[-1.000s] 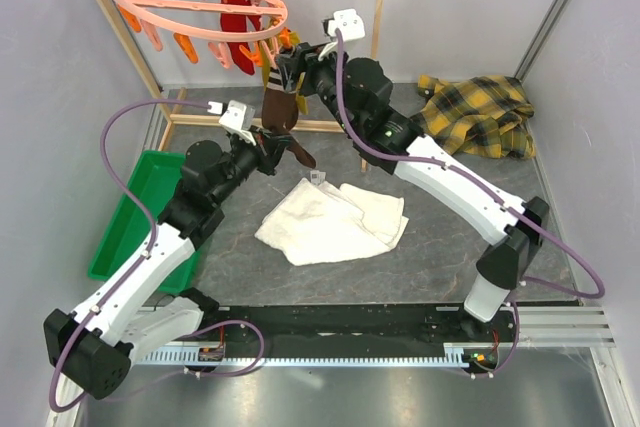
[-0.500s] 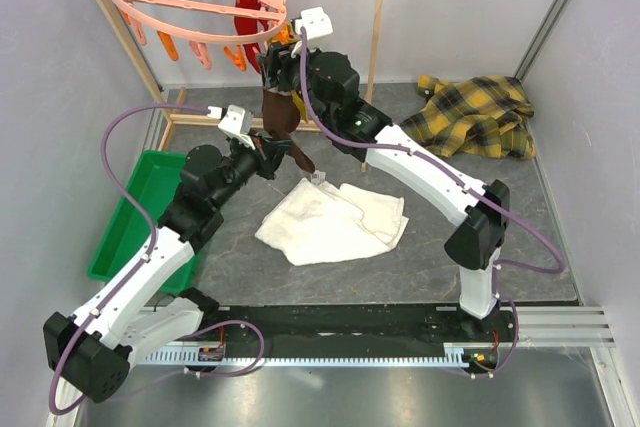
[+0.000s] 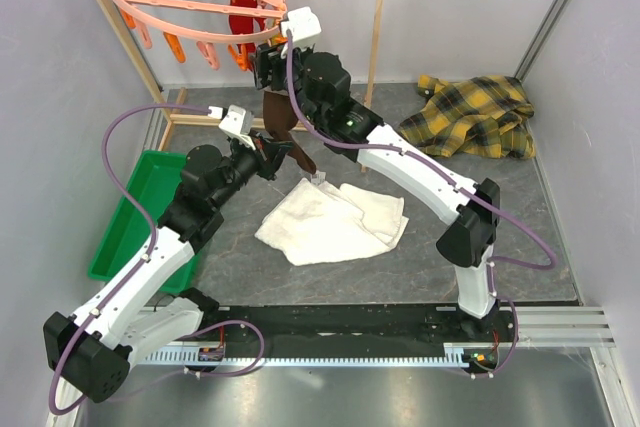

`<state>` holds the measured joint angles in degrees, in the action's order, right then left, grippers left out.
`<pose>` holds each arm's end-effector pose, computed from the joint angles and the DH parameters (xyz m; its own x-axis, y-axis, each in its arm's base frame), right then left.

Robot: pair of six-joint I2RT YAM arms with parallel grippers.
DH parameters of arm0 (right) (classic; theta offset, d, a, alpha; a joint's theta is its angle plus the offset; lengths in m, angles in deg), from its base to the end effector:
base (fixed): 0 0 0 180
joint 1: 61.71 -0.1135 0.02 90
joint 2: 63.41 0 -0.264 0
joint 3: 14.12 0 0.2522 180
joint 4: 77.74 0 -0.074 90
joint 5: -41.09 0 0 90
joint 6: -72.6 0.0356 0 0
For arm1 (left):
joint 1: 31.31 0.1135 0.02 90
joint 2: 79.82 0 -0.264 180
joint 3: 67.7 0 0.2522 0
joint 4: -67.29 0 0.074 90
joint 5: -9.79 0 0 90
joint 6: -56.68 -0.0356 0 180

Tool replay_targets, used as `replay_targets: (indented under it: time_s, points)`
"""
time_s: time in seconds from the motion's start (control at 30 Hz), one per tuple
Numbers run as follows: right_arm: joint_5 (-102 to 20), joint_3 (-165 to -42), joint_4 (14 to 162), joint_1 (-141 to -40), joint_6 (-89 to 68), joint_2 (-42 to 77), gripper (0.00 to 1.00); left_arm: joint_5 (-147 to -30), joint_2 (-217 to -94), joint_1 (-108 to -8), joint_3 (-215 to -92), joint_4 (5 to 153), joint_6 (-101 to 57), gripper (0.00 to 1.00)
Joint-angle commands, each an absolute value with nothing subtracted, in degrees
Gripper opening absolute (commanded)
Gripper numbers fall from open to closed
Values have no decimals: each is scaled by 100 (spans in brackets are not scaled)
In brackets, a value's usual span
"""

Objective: Remove the socks clipped to the hanger

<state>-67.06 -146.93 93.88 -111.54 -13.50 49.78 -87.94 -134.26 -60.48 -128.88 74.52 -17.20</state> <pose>0.3099 0.3499 0.4619 0.0895 0.2062 -0.9744 -0.5364 0.8343 0.1273 0.1952 -0.1144 0.3569 -0.1739 -0.2180 -0.9603 0.5747 0.7694 -0.2787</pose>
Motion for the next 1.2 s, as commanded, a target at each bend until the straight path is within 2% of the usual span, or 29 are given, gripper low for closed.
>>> replay_targets:
  time_s: [0.0, 0.23, 0.27, 0.33, 0.37, 0.43, 0.47, 0.5, 0.67, 0.77, 0.8, 0.83, 0.93, 1.17]
  points:
    - [-7246, -15066, 9597, -11331, -1879, 5084, 72, -8900, -13335, -6040, -12883, 7200, -1539, 2]
    - [-7748, -15225, 9789, -11383, -2170, 5216, 60, -8891, -13300, -6040, -12857, 7182, -1530, 2]
    - [-7756, -15251, 9825, -11383, -2249, 5243, 55, -8900, -13291, -6040, -12865, 7182, -1530, 2]
    - [-7783, -15356, 9808, -11383, -2337, 5339, 44, -8891, -13300, -6040, -12865, 7182, -1521, 2]
    - [-7783, -15452, 9782, -11383, -2355, 5374, 33, -8891, -13291, -6040, -12865, 7182, -1521, 2]
    - [-7774, -15453, 9790, -11383, -2373, 5375, 20, -8882, -13308, -6040, -12865, 7182, -1521, 2]
    - [-7765, -15401, 9807, -11383, -2347, 5357, 5, -8874, -13308, -6040, -12865, 7182, -1521, 2]
    - [-7765, -15366, 9825, -11383, -2268, 5322, 0, -8874, -13308, -6040, -12874, 7182, -1521, 2]
    - [-7669, -15164, 9869, -11375, -1978, 5182, 0, -8523, -13370, -6040, -12865, 7296, -1495, 2]
    - [-7712, -15093, 9878, -11383, -1863, 5076, 0, -7647, -13361, -6040, -12883, 7515, -1425, 2]
    - [-7730, -15084, 9834, -11375, -1828, 5059, 2, -7399, -13370, -6040, -12883, 7681, -1355, 2]
    - [-7730, -15075, 9799, -11383, -1750, 5032, 16, -7153, -13379, -6040, -12874, 7753, -1311, 2]
    - [-7581, -14796, 9764, -11383, -1740, 4813, 40, -6256, -13396, -6040, -12866, 8043, -1187, 2]
    - [-7370, -13179, 9983, -11383, -1398, 3445, 78, -4815, -13432, -6005, -12980, 9088, -741, 2]
